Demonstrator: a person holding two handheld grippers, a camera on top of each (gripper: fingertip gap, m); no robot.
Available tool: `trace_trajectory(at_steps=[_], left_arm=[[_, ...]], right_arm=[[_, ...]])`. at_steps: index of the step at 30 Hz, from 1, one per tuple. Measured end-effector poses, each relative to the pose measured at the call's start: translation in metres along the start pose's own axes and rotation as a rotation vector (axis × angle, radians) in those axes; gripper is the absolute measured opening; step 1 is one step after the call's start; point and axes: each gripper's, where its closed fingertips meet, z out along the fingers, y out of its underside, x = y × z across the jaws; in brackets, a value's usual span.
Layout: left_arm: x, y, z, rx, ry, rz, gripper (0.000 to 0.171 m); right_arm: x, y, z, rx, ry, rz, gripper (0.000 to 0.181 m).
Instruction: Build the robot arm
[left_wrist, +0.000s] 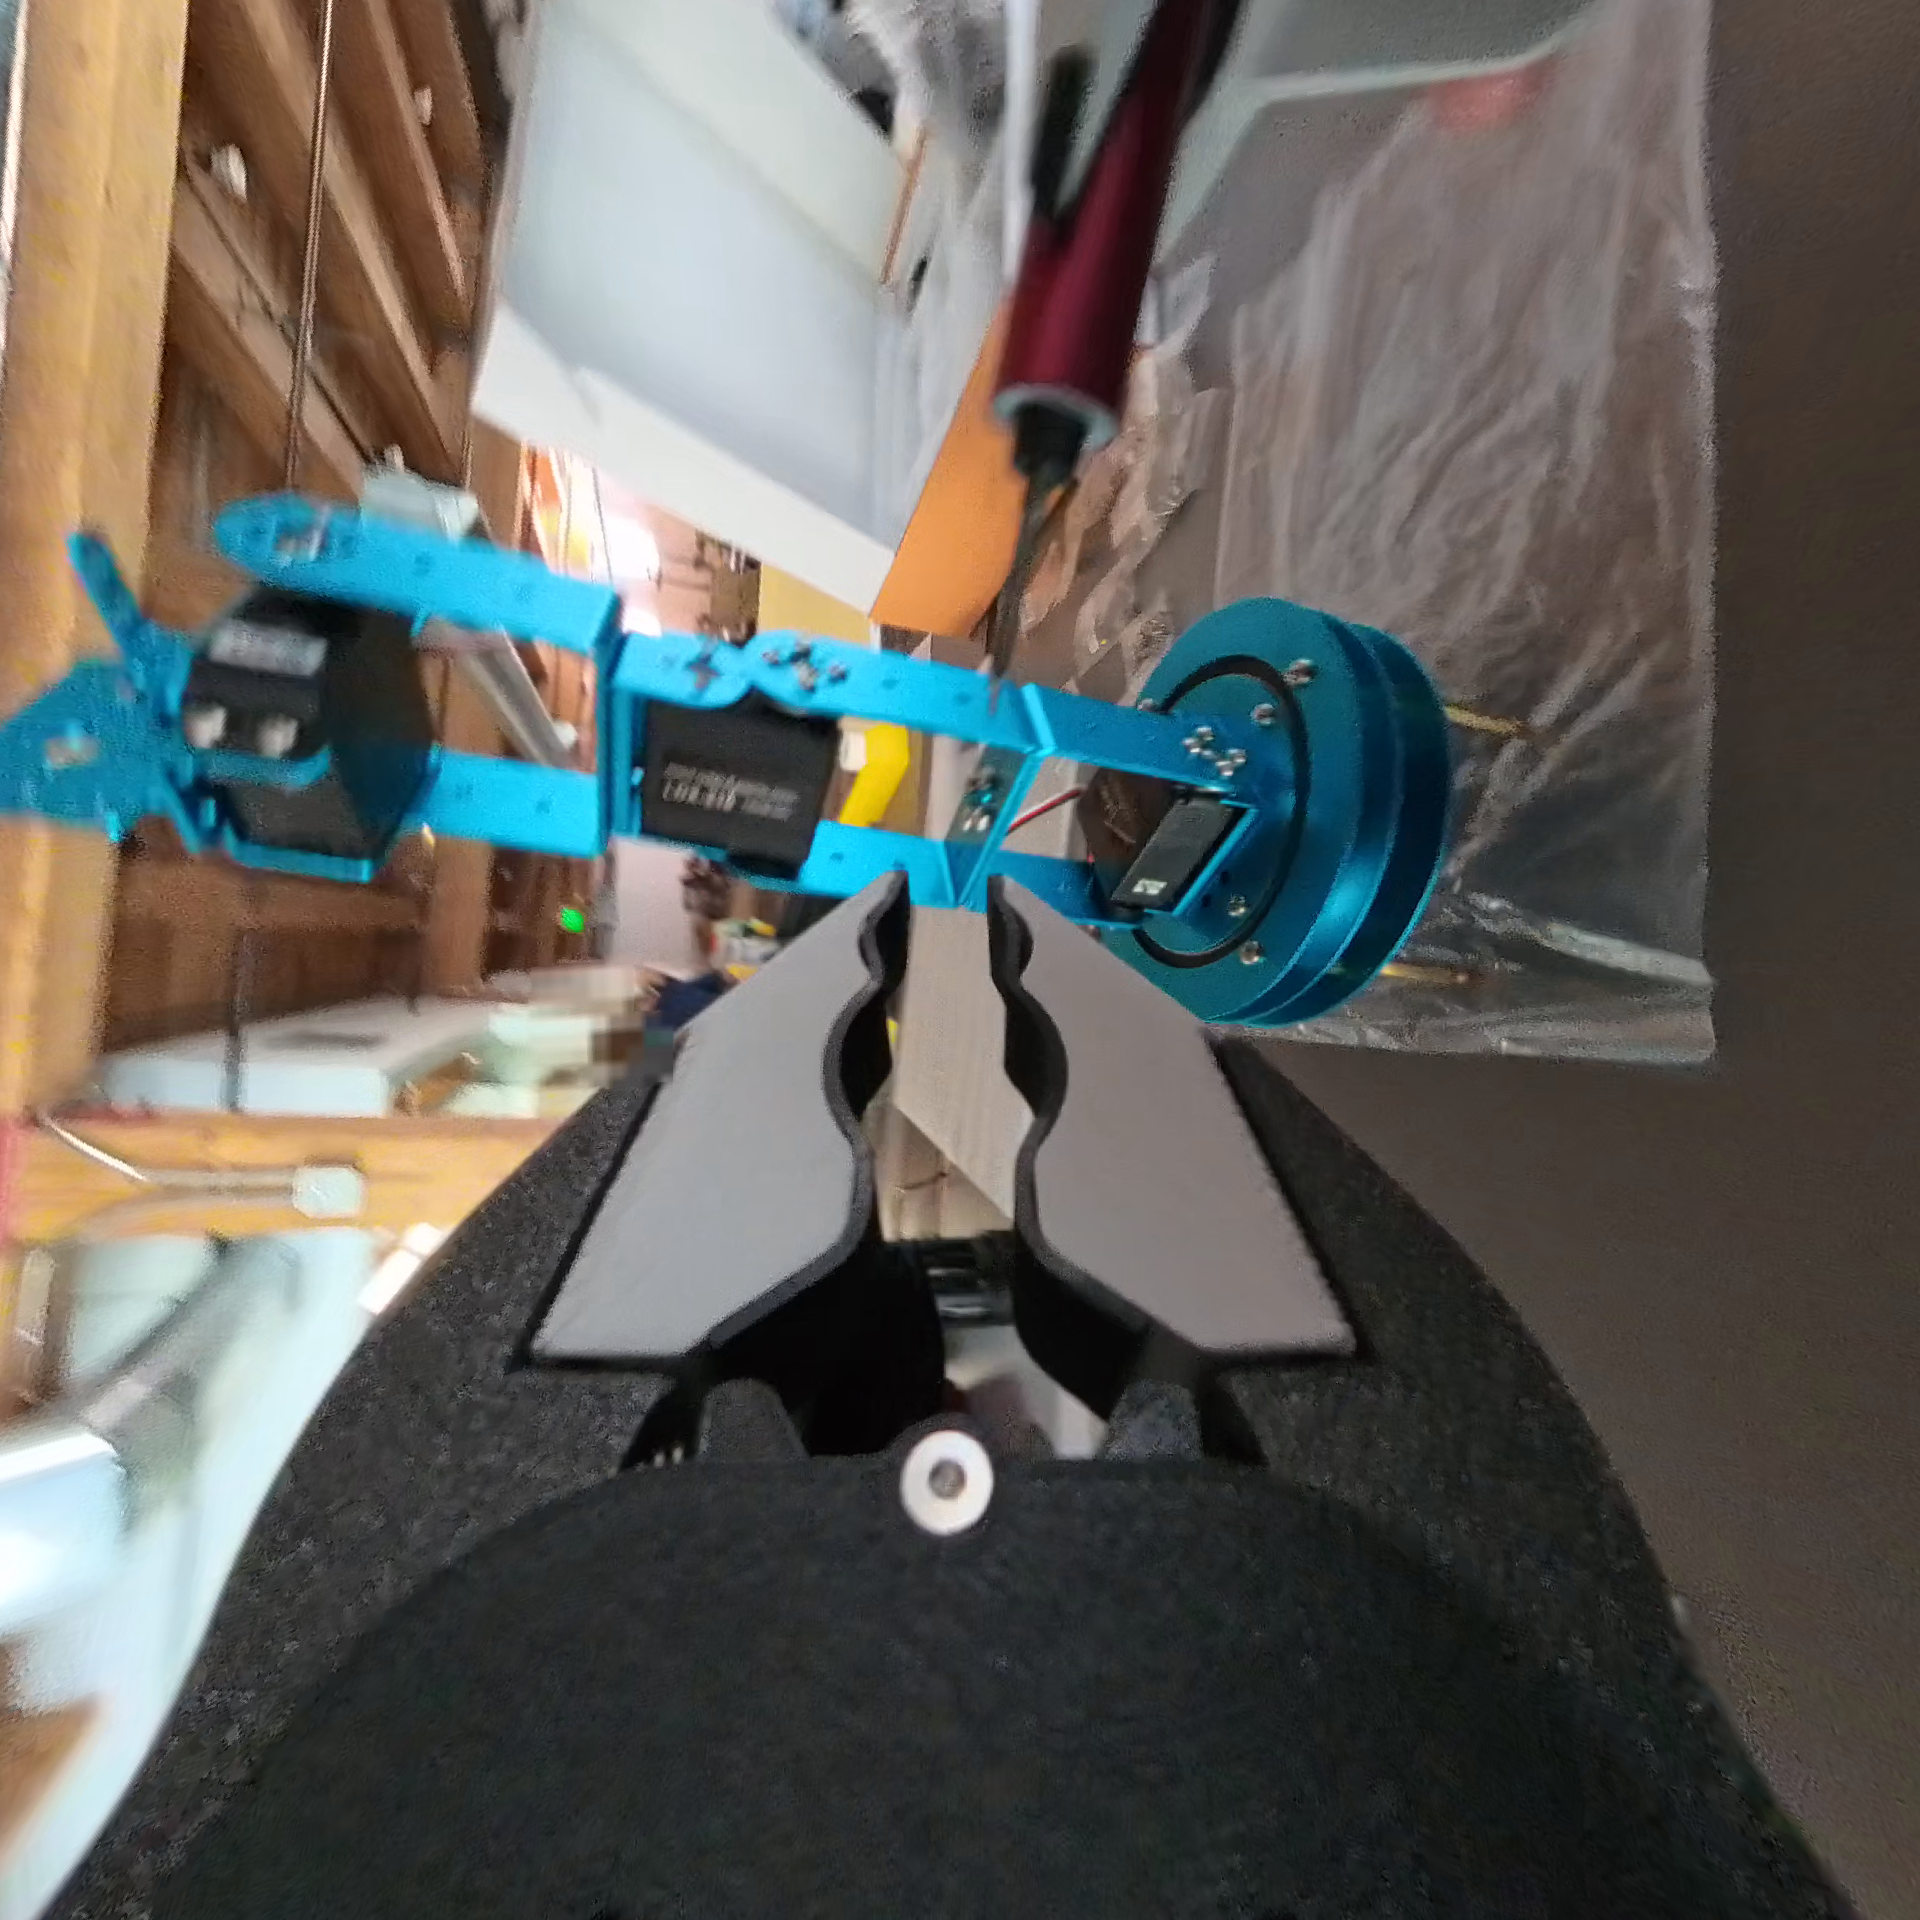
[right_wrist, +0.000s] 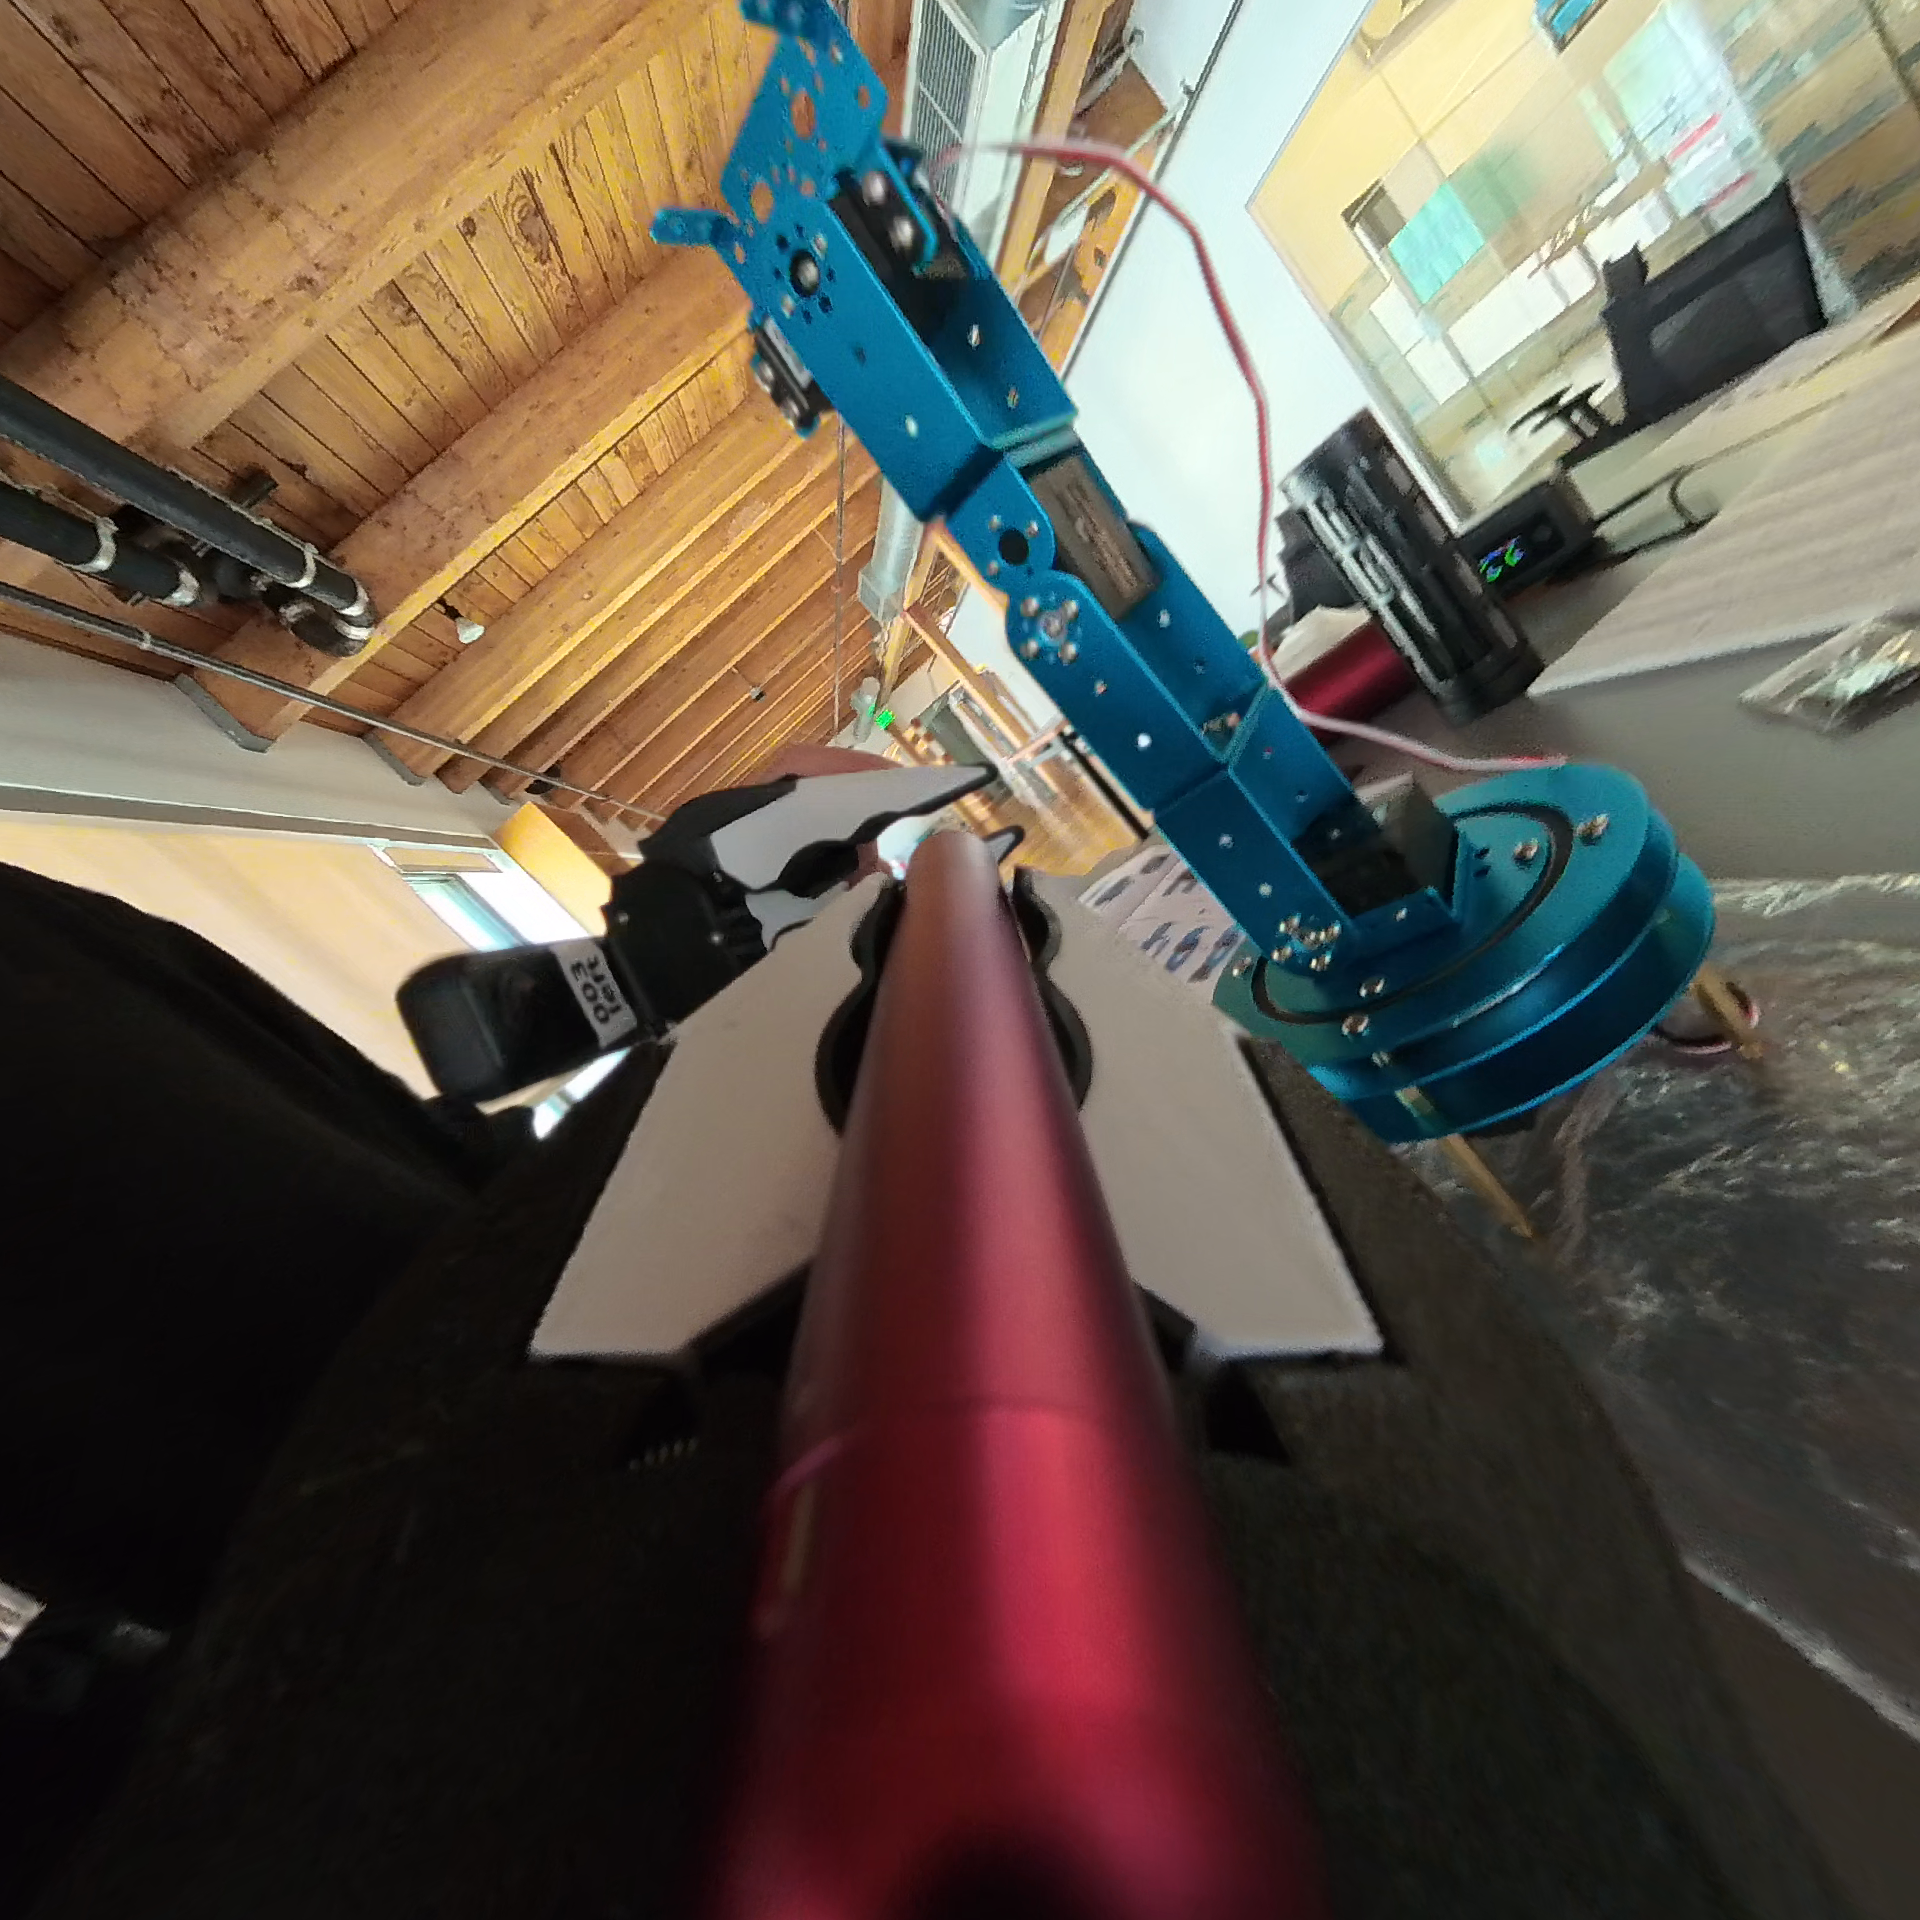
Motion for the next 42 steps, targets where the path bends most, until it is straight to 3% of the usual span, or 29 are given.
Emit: trace_trajectory(at_steps=[3,5,8,10,15,19,23,29,42], left_arm=[[-0.024,0.016,-0.001,-0.008,-0.019,-0.364,0.017],[-0.035,0.025,0.0,0.005,0.012,-0.663,0.028],[-0.051,0.021,0.004,0.082,0.065,-1.027,0.066],[-0.062,0.01,0.008,0.159,0.074,-1.149,0.09],[-0.078,-0.012,0.031,0.237,0.076,-1.213,0.103],[-0.093,-0.021,0.046,0.272,0.045,-1.23,0.103],[-0.101,-0.029,0.052,0.292,0.017,-1.237,0.097],[-0.098,-0.026,0.055,0.268,-0.03,-1.223,0.067],[-0.097,-0.024,0.055,0.267,-0.052,-1.224,0.066]], right_arm=[[-0.007,-0.017,-0.002,0.037,0.013,-0.067,0.023],[-0.011,-0.03,-0.003,0.066,0.026,-0.115,0.024],[-0.02,-0.049,-0.004,0.111,0.037,-0.196,0.023],[-0.027,-0.062,-0.005,0.147,0.048,-0.254,0.022],[-0.049,-0.093,-0.003,0.243,0.072,-0.42,0.023],[-0.059,-0.105,0.001,0.298,0.103,-0.518,0.022],[-0.058,-0.104,0.008,0.318,0.118,-0.545,0.022],[-0.056,-0.101,0.013,0.343,0.116,-0.536,0.022],[-0.051,-0.1,0.02,0.351,0.127,-0.544,0.022]])
